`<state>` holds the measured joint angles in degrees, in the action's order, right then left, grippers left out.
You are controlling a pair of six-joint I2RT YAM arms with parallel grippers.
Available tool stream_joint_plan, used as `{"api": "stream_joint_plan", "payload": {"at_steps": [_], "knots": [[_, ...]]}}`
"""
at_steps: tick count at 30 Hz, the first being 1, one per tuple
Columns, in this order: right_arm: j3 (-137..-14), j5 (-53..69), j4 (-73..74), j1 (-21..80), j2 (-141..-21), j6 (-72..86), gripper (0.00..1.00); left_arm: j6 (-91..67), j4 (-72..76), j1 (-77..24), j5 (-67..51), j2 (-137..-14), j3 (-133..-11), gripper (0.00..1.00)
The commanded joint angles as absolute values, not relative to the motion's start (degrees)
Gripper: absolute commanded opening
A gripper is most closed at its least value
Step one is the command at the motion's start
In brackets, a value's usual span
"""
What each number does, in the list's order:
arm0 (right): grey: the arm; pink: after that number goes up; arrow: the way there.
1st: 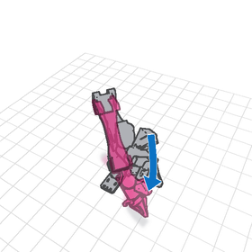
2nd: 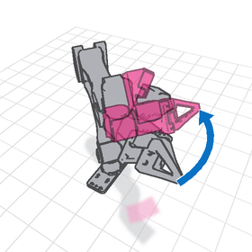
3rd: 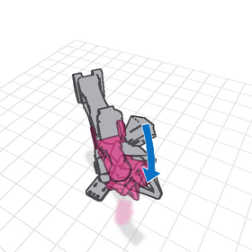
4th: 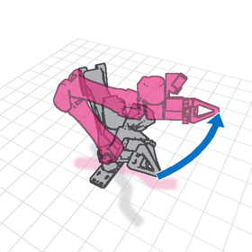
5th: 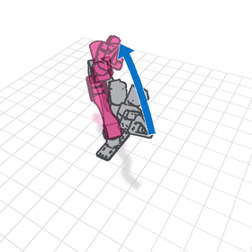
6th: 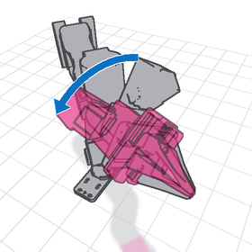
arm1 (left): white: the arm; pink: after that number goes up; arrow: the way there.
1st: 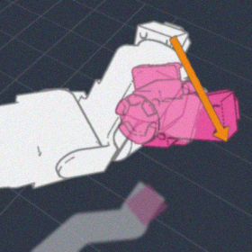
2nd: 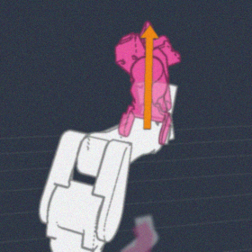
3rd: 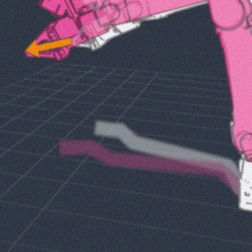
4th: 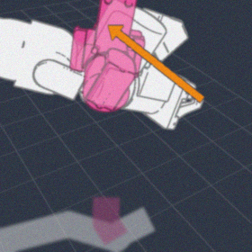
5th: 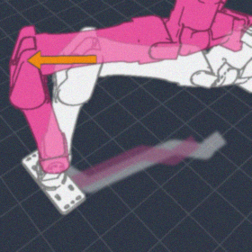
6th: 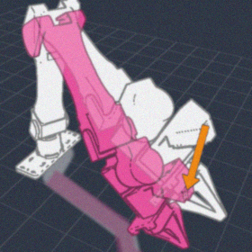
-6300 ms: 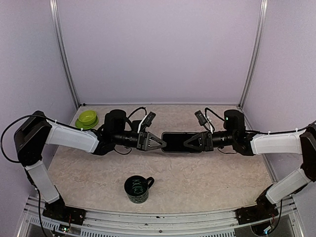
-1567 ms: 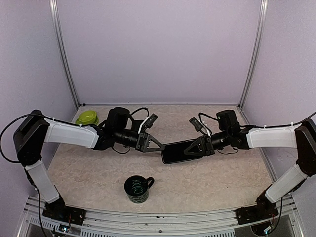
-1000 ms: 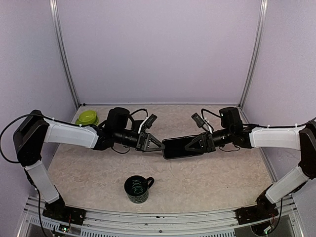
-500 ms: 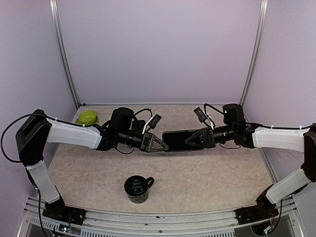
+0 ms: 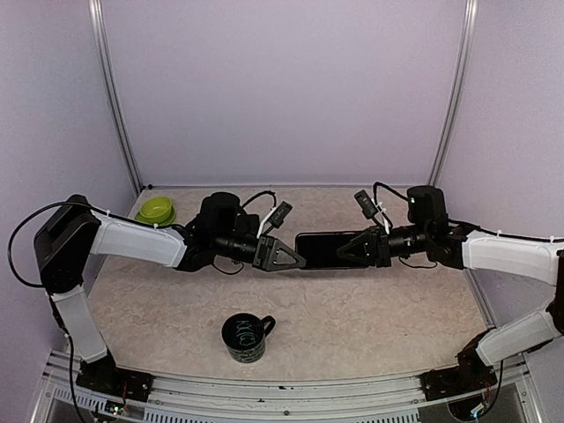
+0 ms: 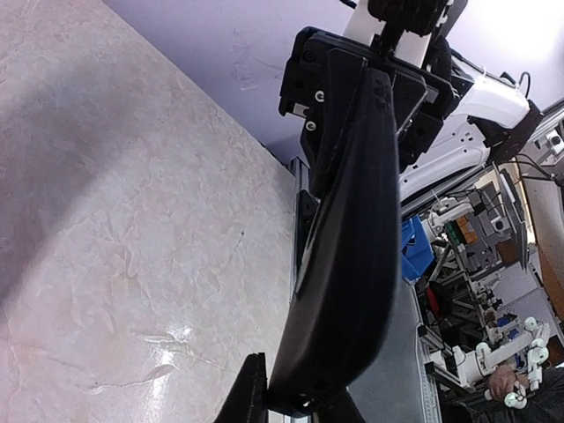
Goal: Put the phone into the phone case
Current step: Press the corner of the phone case at the bottom left corner of the phone case, then pass from the right arm to the left
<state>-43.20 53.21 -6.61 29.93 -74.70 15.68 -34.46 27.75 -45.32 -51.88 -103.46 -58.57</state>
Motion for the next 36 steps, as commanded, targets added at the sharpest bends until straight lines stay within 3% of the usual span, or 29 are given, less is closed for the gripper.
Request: {"api": "stream_joint_plan", "payload": {"at_steps": [1, 8, 23, 29, 34, 36], "knots": [[-44.6, 51.9, -8.4, 30.4, -73.7, 8.6, 0.00, -40.1, 28.8, -44.9, -53.2, -103.4, -58.4, 0.20], [-47.2, 60.6, -6.7, 30.4, -78.1, 13.3, 0.00, -35.0, 23.0, -44.8, -52.3, -101.7, -61.1, 0.38], [-49.8, 65.1, -2.5, 30.4, -80.7, 14.6, 0.00, -23.6, 9.9, -45.4, -52.0, -100.4, -65.7, 0.43], [-50.3, 64.5, -1.4, 30.4, -81.3, 14.1, 0.00, -23.5, 9.2, -45.4, -52.6, -101.2, -66.6, 0.15], [-50.0, 63.4, -3.3, 30.3, -81.6, 16.2, 0.00, -26.9, 13.9, -45.4, -49.5, -100.9, -64.4, 0.01], [-50.1, 63.0, -3.7, 30.3, -82.0, 17.2, 0.12, -28.9, 17.1, -45.2, -48.3, -100.5, -63.0, 0.00]]}}
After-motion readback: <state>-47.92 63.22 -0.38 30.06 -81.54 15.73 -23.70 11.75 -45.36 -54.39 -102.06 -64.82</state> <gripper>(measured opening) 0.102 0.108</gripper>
